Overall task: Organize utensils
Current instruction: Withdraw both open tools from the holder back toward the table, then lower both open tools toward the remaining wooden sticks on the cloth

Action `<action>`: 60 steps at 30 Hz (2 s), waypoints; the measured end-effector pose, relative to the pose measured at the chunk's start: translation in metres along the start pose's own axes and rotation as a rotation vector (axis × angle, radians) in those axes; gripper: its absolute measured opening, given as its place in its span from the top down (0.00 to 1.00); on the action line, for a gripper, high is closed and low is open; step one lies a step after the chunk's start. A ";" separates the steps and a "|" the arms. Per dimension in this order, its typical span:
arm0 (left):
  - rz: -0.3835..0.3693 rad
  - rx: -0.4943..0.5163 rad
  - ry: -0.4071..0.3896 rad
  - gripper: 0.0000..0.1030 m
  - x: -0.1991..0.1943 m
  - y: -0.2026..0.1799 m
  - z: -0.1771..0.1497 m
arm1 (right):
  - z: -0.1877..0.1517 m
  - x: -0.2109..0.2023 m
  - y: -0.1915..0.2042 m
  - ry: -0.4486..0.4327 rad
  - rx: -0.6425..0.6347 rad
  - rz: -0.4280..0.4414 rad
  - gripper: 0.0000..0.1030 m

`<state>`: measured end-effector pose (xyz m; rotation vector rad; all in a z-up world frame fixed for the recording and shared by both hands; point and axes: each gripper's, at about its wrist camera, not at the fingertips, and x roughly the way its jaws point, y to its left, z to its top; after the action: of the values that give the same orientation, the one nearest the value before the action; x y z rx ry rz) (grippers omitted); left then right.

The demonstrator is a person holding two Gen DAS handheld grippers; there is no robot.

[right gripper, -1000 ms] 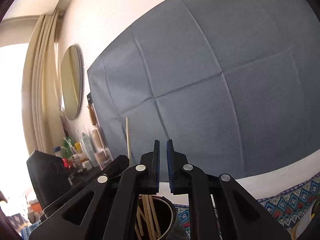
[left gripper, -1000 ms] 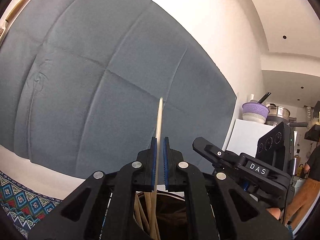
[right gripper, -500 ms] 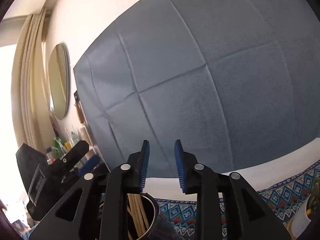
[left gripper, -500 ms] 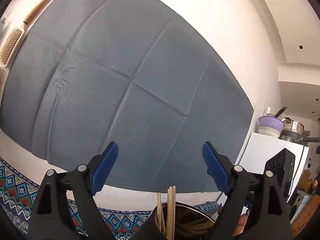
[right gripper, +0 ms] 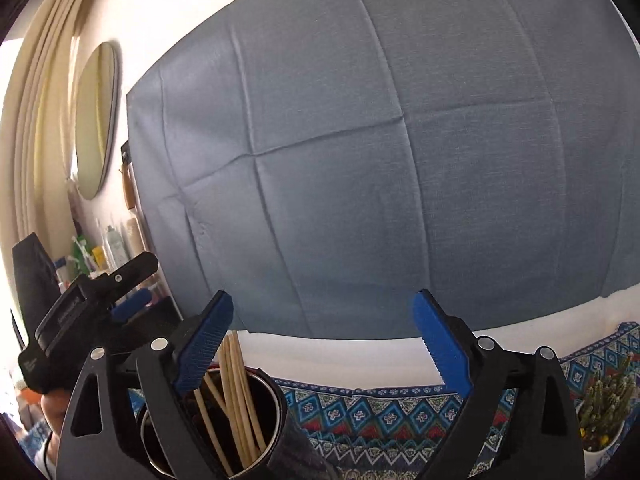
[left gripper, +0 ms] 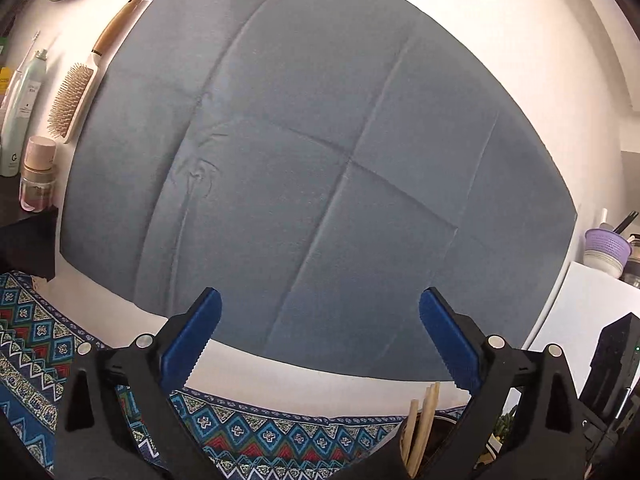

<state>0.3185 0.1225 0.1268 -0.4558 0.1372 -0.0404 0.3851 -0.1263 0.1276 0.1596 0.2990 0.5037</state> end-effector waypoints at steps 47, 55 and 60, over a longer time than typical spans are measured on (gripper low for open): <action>0.125 0.393 0.305 0.06 -0.173 -0.085 -0.036 | -0.032 -0.185 0.077 0.147 -0.190 -0.191 0.08; 0.157 0.340 0.474 0.06 -0.163 -0.055 -0.076 | -0.077 -0.169 0.070 0.316 -0.166 -0.166 0.08; 0.159 0.340 0.612 0.06 -0.151 -0.038 -0.104 | -0.110 -0.152 0.057 0.440 -0.141 -0.144 0.08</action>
<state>0.1542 0.0532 0.0696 -0.0784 0.7556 -0.0451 0.1978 -0.1440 0.0729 -0.1125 0.6978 0.4117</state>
